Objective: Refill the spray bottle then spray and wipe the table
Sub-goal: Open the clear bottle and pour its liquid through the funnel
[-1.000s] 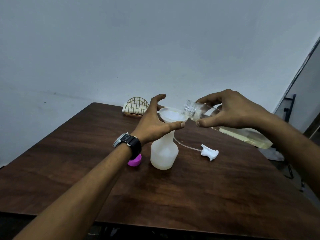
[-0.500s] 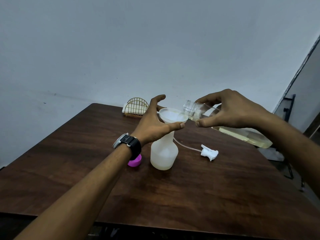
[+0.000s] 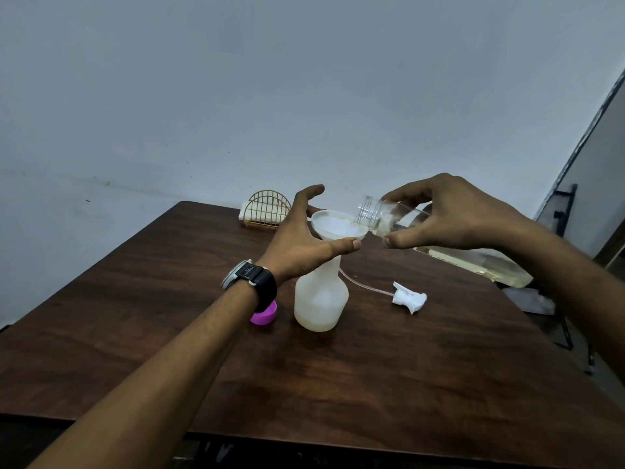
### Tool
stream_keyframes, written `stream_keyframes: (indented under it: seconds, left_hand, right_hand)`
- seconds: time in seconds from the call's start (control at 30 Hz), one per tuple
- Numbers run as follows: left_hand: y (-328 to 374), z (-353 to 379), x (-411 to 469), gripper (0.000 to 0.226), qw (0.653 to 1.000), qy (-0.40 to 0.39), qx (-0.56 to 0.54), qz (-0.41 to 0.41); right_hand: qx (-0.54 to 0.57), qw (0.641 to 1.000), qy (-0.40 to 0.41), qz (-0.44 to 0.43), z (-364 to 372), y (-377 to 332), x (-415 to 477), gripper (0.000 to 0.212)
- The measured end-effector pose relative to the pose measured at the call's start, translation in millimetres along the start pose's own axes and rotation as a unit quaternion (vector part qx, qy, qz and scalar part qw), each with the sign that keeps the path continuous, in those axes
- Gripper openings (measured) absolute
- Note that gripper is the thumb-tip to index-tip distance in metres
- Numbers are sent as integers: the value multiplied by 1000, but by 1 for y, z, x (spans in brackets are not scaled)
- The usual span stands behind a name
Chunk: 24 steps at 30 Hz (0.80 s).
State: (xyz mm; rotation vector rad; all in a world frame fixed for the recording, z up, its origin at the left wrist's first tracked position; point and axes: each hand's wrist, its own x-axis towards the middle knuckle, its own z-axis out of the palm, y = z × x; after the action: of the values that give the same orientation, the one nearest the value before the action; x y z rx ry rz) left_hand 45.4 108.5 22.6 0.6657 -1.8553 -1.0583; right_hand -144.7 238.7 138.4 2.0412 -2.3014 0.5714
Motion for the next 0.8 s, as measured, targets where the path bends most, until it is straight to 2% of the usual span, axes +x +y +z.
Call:
stream_keyframes:
  seconds: [0.13,0.8]
  left_hand:
    - [0,0,1,108,1000,2,-1,2]
    - [-2,1,1,109,1000,1,-4,6]
  right_hand:
    - [-5,1000,0,-4,0,0,0,59]
    - [-2,1000,-6,-11,-1,0,3,62]
